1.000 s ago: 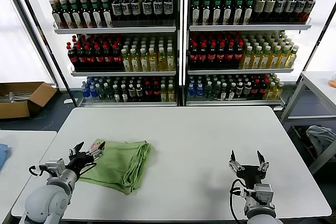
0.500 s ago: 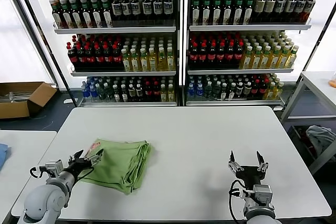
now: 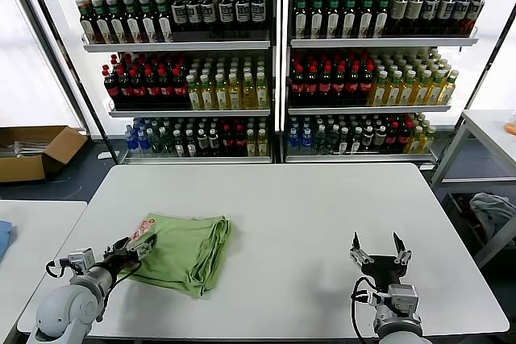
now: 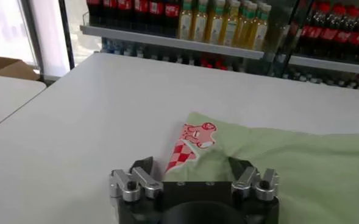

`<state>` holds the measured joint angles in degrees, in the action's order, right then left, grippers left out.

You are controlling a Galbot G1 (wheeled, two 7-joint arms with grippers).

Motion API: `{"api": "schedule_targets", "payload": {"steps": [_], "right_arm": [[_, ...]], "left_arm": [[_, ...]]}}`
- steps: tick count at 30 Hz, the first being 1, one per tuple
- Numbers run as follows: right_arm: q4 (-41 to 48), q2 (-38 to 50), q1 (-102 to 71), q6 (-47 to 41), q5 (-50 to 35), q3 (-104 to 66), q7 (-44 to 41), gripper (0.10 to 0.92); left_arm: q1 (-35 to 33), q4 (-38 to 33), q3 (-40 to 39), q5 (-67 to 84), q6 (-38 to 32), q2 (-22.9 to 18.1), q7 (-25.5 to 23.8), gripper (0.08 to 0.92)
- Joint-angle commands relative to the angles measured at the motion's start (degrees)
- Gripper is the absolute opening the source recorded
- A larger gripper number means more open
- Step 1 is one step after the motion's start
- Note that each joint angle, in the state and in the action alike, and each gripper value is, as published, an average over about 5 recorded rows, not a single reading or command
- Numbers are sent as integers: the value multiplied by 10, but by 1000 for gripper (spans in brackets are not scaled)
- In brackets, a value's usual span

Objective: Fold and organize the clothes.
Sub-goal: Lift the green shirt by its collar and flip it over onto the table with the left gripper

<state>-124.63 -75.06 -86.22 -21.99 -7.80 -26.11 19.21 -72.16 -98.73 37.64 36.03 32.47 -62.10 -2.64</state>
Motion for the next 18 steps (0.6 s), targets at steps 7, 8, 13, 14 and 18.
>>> {"api": "schedule_targets", "payload": {"steps": [7,8,13,14,18], "right_arm": [[1,-1,4,1,0,1,-1,823],[1,-1,4,1,0,1,-1,823],[2,-1,4,1,0,1,-1,823],[2,-1,4,1,0,1,-1,823],[2,0,5,1,0,-1,-1,823]], "left_arm": [[-10,-7,0,-3,5,-1,-10,524],[-11,-9,0,-5,5,-2,-11,489],[-11,-13,0,-14,1,-4,-12,333],[-11,-13,1,-15,-1,-4,-12,307],[-8,-18,14,-17,-8,-6,-9,195]]}}
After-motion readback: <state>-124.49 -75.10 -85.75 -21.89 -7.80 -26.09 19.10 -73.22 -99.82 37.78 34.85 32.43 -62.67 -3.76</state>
